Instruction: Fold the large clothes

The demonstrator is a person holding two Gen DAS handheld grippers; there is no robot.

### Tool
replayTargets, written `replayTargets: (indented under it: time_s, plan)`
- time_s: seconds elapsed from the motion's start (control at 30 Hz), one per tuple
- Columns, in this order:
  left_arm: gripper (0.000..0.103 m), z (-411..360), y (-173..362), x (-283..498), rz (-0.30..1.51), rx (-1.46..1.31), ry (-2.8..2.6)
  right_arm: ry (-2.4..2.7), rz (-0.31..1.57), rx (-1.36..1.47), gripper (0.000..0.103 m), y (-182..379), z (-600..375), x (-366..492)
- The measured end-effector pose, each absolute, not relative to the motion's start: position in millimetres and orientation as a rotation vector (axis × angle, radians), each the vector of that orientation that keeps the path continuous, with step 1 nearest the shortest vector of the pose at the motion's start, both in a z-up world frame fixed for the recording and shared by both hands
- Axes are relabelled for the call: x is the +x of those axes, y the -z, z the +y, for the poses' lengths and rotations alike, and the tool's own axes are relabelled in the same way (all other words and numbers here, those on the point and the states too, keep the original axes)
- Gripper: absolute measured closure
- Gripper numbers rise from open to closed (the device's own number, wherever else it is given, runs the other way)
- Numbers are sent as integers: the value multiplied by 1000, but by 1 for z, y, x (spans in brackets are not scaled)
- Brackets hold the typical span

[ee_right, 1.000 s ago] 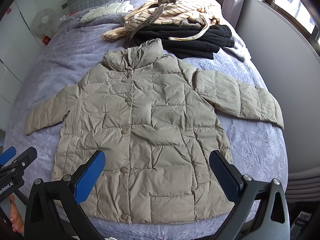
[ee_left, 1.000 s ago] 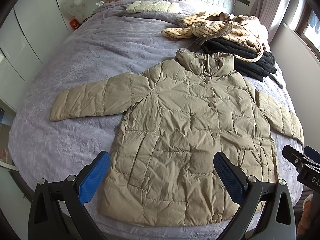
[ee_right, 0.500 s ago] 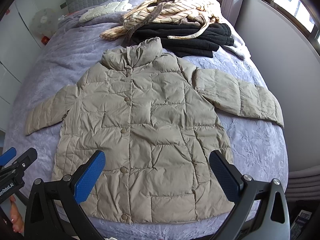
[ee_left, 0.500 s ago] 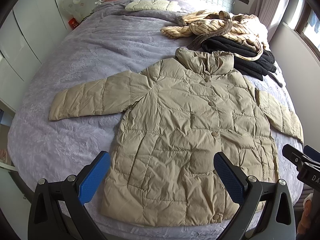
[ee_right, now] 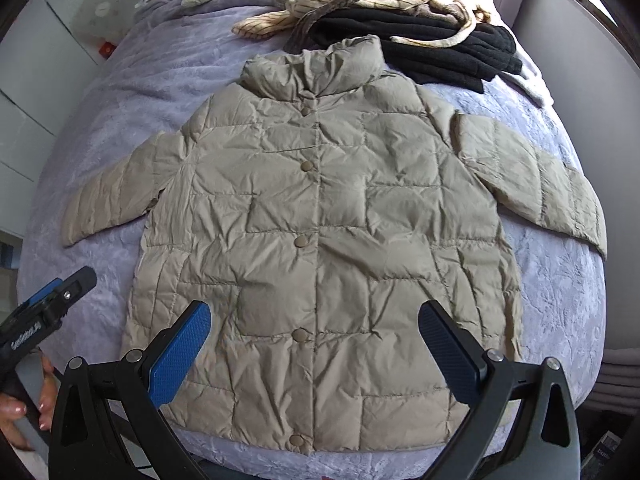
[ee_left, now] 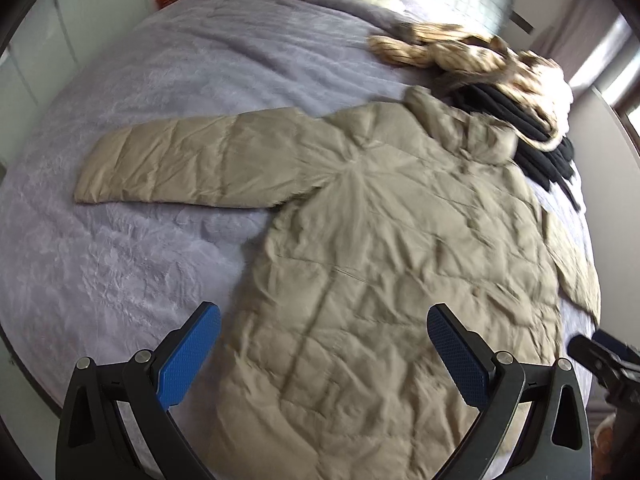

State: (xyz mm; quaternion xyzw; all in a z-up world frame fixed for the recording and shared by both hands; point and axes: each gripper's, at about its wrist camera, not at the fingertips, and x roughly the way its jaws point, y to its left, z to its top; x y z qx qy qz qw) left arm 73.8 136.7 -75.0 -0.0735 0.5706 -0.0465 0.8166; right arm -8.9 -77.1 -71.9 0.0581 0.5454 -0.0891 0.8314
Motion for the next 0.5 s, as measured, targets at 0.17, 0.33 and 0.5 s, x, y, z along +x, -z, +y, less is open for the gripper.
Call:
replayTargets:
  time_s: [0.17, 0.33, 0.5]
  plan:
    - [0, 207, 127, 115, 1197, -285, 15, 70, 1205, 150, 0, 104, -48, 25]
    - [0, 282, 186, 160, 1164, -488, -63, -37, 1259, 121, 0, 141, -17, 58]
    - [0, 341, 231, 199, 1144, -642, -135, -57, 1300, 126, 0, 169, 0, 86]
